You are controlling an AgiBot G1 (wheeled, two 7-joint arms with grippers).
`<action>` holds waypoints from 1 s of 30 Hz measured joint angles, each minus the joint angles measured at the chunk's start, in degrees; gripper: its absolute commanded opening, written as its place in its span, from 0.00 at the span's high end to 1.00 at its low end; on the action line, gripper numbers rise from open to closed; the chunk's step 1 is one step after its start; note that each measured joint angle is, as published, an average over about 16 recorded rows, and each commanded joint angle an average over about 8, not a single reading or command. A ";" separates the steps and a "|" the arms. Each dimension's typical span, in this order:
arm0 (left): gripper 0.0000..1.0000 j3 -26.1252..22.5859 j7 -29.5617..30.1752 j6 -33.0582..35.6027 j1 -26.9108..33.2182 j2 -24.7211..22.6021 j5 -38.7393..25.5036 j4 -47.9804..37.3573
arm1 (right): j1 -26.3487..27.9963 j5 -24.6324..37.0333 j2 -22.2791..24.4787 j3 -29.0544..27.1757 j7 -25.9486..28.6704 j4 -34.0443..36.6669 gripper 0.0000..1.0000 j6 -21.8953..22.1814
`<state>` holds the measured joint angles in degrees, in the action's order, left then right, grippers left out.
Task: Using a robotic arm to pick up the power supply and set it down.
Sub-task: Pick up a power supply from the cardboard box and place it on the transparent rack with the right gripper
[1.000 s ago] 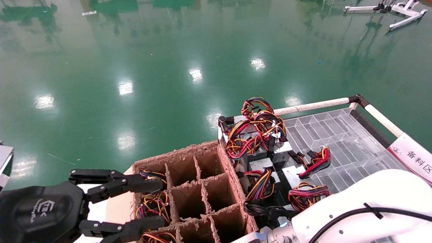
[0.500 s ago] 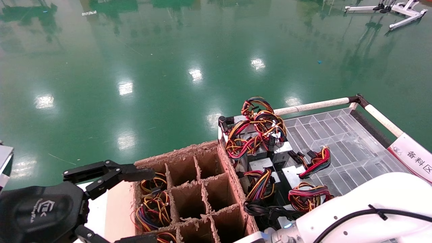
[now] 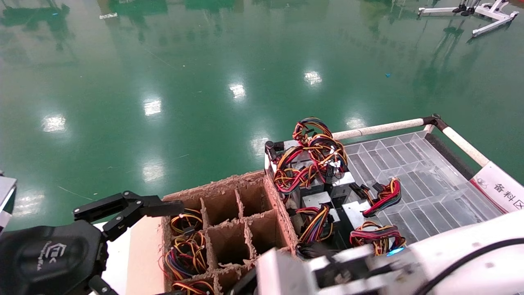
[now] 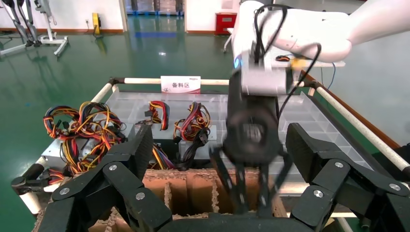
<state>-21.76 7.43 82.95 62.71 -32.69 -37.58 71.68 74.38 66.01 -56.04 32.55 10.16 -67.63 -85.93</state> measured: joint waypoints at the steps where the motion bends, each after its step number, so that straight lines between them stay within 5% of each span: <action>1: 0.00 0.00 0.00 0.00 0.00 0.00 0.00 0.00 | -0.10 -1.22 0.62 -0.80 -0.15 0.05 1.00 -0.07; 16: 0.00 0.00 0.00 0.00 0.00 0.00 0.00 0.00 | 3.37 -15.23 10.37 -10.91 -2.80 3.04 1.00 -2.79; 23: 0.00 0.00 0.00 0.00 0.00 0.00 0.00 0.00 | 12.81 -14.56 13.17 -10.91 -4.94 9.59 1.00 -3.81; 30: 0.00 -0.01 0.00 0.00 0.00 0.00 0.00 0.00 | 26.07 -7.11 12.88 -8.07 -10.45 21.39 1.00 -1.50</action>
<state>-21.76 7.42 82.95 62.71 -32.68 -37.58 71.68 100.45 58.90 -43.16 24.48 -0.29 -46.24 -87.43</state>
